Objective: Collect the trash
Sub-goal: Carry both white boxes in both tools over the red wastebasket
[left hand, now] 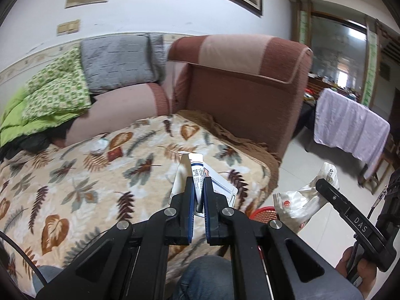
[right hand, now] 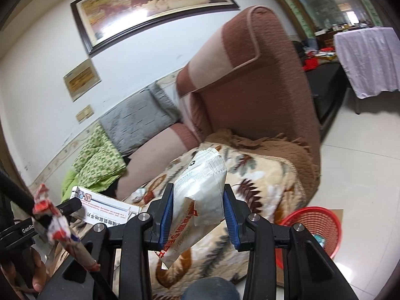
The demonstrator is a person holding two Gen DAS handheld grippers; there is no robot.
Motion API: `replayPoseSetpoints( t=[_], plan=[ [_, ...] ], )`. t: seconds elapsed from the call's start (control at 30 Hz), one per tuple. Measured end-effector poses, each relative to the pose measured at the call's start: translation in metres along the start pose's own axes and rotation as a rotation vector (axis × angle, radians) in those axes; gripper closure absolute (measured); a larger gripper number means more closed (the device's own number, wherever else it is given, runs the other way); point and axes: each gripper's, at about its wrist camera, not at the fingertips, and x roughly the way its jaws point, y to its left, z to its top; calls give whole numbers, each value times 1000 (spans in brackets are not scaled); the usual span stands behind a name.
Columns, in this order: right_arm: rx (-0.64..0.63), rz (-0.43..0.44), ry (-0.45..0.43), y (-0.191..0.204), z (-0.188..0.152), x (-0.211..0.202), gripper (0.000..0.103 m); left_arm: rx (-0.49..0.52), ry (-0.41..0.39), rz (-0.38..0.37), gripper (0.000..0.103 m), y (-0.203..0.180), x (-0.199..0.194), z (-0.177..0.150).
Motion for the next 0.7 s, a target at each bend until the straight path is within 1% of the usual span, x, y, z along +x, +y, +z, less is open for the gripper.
replayPoseSetpoints(
  t=[0.13,0.33,0.63,0.7],
  plan=[
    [18,-46,-16,-19,4,-10,63,38,17,-41,97,-26,14,1],
    [43,-115,-27,-49,6,-17,63,82,50,-86,97,-56,35,-1],
    [91,-215,-34,-89,5,-21,63,124,138,-167,97,-92,79,-6],
    [104,-228,-28,-97,4,-19,63,120,154,-199,97,-97,86,-7]
  ],
)
